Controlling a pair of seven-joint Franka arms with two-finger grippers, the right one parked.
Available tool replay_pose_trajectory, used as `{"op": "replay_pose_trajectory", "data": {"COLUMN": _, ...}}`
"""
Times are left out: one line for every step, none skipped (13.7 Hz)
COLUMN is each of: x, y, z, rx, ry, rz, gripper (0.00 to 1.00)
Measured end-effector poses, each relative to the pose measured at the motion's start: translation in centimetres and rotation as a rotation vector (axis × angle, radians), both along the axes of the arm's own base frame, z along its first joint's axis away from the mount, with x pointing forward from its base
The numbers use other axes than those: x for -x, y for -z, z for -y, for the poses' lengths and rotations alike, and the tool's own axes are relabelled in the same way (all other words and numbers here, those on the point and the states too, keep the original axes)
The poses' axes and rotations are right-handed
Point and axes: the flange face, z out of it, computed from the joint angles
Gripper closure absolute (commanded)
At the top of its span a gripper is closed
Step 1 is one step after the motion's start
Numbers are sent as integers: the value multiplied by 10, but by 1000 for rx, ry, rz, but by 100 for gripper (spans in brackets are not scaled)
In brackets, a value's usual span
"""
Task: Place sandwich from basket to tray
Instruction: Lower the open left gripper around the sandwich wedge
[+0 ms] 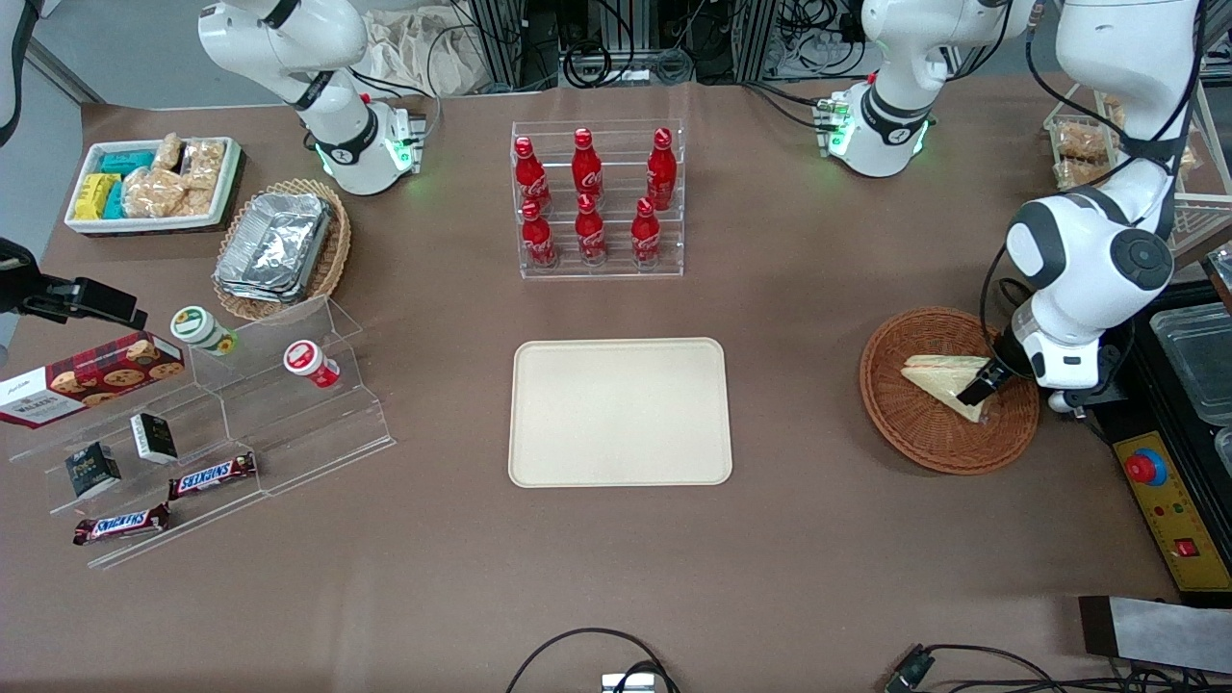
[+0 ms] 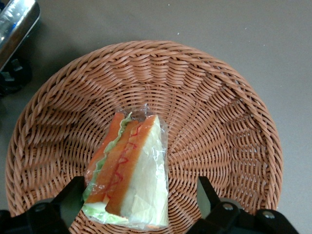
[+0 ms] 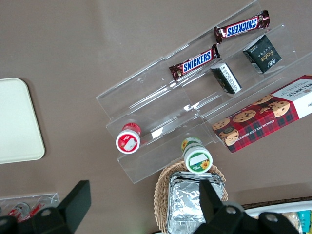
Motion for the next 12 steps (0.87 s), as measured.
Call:
{"op": "replay_pose_trajectory", "data": {"x": 0, "y": -1, "z": 0, "rx": 0, "ry": 0, "rz": 2, "gripper": 0}}
{"op": "replay_pose_trajectory", "data": {"x": -1, "y": -2, "z": 0, "rx": 0, "ry": 0, "rz": 5, "gripper": 0}}
{"op": "replay_pose_trajectory", "data": {"x": -2, "y": -3, "z": 0, "rx": 0, "ry": -1, "rz": 8, "gripper": 0}}
{"op": "replay_pose_trajectory", "data": {"x": -3, "y": -4, "z": 0, "rx": 0, "ry": -3, "rz": 10, "gripper": 0}}
{"op": "replay_pose_trajectory", "data": {"x": -4, "y": -5, "z": 0, "rx": 0, "ry": -5, "rz": 10, "gripper": 0}}
{"op": "replay_pose_trajectory", "data": {"x": -4, "y": -5, "z": 0, "rx": 1, "ry": -7, "rz": 11, "gripper": 0}}
{"op": "replay_pose_trajectory", "data": {"x": -5, "y": -6, "z": 0, "rx": 1, "ry": -11, "rz": 11, "gripper": 0}}
{"op": "replay_pose_trajectory", "data": {"x": -5, "y": -6, "z": 1, "rx": 1, "ry": -17, "rz": 12, "gripper": 0}}
{"op": "replay_pose_trajectory", "data": {"x": -5, "y": -6, "z": 1, "rx": 2, "ry": -22, "rz": 11, "gripper": 0}}
{"op": "replay_pose_trajectory", "data": {"x": -5, "y": -7, "z": 1, "rx": 4, "ry": -25, "rz": 5, "gripper": 0}}
{"op": "replay_pose_trajectory", "data": {"x": -6, "y": -8, "z": 2, "rx": 7, "ry": -27, "rz": -4, "gripper": 0}}
{"op": "replay_pose_trajectory", "data": {"x": -8, "y": -11, "z": 2, "rx": 10, "ry": -28, "rz": -15, "gripper": 0}}
